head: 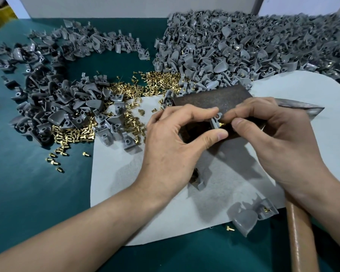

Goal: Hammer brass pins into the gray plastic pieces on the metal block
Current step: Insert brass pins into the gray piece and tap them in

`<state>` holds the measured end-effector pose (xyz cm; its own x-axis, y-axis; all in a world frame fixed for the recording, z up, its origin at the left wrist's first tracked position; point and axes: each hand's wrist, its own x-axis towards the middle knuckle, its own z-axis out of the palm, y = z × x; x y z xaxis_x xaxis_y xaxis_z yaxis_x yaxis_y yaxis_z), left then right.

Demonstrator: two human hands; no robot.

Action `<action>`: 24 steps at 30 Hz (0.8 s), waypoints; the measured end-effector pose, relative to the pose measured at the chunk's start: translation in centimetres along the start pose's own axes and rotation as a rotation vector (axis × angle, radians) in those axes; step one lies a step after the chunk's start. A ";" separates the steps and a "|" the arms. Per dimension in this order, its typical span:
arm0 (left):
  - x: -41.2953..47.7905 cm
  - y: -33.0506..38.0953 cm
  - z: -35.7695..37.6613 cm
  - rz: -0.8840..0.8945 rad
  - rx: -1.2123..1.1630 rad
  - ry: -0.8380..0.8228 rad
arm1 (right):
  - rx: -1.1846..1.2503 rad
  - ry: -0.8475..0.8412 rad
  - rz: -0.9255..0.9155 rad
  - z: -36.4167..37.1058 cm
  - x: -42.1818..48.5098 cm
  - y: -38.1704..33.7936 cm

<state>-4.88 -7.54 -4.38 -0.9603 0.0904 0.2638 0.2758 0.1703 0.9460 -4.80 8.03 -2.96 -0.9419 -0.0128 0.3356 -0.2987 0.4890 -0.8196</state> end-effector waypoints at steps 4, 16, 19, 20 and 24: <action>0.0 -0.1 0.0 -0.011 -0.018 0.000 | 0.002 -0.001 0.005 0.0 0.0 0.0; 0.0 0.0 0.0 0.008 0.013 0.011 | -0.062 -0.020 -0.070 0.0 0.0 0.2; 0.0 0.1 0.0 0.014 0.016 0.016 | -0.063 -0.015 -0.082 0.0 0.1 0.2; 0.0 0.0 0.0 0.014 0.011 0.015 | -0.058 -0.018 -0.080 0.0 0.1 0.2; 0.0 0.0 0.0 0.012 0.006 0.008 | -0.028 -0.041 -0.057 -0.2 0.1 0.3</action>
<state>-4.88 -7.52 -4.43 -0.9573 0.0841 0.2764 0.2873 0.1754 0.9417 -4.93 8.31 -3.08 -0.9290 -0.0770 0.3620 -0.3486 0.5103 -0.7862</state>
